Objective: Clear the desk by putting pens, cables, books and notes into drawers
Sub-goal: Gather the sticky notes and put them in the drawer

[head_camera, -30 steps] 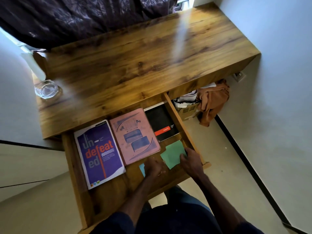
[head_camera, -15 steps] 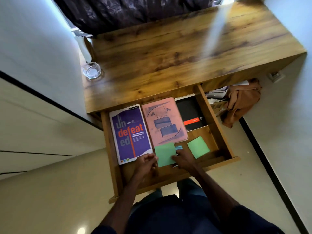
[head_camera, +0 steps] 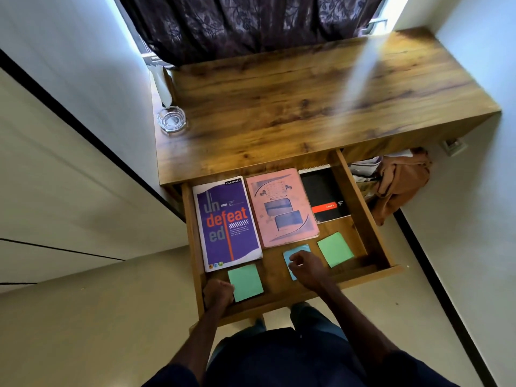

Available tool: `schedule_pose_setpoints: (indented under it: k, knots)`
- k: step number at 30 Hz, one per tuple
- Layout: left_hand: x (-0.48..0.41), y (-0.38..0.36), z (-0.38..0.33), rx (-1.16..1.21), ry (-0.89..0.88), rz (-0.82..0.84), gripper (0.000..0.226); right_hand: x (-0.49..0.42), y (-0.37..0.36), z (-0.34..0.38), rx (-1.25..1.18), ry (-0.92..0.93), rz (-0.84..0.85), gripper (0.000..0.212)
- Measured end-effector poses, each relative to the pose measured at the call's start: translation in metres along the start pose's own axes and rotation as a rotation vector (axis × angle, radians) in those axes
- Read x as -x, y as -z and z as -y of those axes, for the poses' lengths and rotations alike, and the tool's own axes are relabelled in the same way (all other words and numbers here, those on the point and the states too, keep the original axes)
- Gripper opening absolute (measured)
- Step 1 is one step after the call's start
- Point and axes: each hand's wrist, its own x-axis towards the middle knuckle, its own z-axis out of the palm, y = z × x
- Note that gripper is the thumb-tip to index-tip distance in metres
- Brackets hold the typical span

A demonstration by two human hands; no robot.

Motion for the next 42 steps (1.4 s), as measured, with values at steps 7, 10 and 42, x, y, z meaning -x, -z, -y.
schedule_pose_setpoints:
  k: [7, 10, 42]
  knots:
    - [0.010, 0.003, 0.000, -0.185, -0.168, -0.050, 0.025, 0.013, -0.002, -0.003, -0.073, -0.012, -0.035, 0.015]
    - [0.021, 0.004, -0.001, -0.136, -0.273, -0.026, 0.028, 0.025, 0.005, -0.014, -0.269, -0.191, -0.004, 0.020]
    - [0.033, -0.008, -0.051, 1.179, 0.305, 0.650, 0.067, -0.005, 0.038, 0.017, -1.494, -0.427, 0.193, 0.063]
